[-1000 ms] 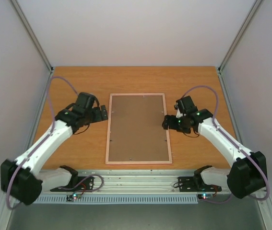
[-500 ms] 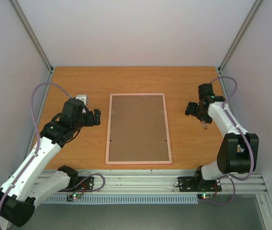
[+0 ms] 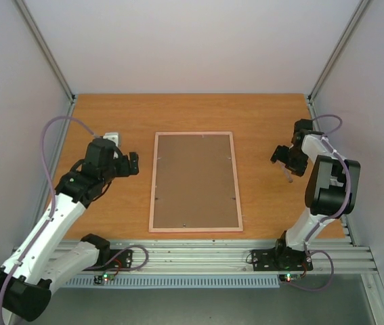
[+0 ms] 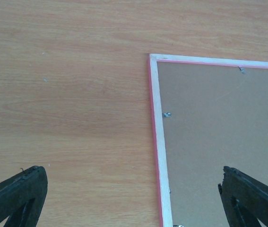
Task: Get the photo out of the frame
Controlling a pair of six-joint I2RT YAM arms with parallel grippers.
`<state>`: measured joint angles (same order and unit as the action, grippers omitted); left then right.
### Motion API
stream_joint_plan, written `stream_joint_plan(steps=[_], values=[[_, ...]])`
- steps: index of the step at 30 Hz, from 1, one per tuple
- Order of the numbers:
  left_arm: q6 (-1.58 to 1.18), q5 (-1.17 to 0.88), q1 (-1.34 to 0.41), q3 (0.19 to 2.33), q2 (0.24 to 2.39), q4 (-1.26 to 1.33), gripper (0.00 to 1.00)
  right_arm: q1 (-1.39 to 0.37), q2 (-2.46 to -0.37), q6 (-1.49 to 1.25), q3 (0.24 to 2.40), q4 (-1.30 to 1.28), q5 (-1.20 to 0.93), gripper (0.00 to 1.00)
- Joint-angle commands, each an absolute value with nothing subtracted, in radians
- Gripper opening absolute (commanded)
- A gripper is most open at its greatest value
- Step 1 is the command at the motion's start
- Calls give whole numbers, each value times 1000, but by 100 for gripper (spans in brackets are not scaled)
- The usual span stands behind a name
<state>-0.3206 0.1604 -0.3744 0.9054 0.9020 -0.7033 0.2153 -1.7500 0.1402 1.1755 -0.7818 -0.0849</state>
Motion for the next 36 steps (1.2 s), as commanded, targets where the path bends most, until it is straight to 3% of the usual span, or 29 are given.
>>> stream_joint_plan(steps=[1, 9, 20, 36], values=[[-305, 164, -354, 903, 907, -657, 99, 225, -1792, 201, 1200, -785, -78, 85], [-307, 143, -340, 905, 946, -642, 99, 229, -1835, 221, 1208, -810, -101, 80], [-317, 128, -339, 901, 980, -635, 99, 219, -1819, 198, 1130, -825, -166, 63], [-335, 92, -339, 895, 989, -631, 99, 154, -1839, 220, 1121, -844, 13, 27]])
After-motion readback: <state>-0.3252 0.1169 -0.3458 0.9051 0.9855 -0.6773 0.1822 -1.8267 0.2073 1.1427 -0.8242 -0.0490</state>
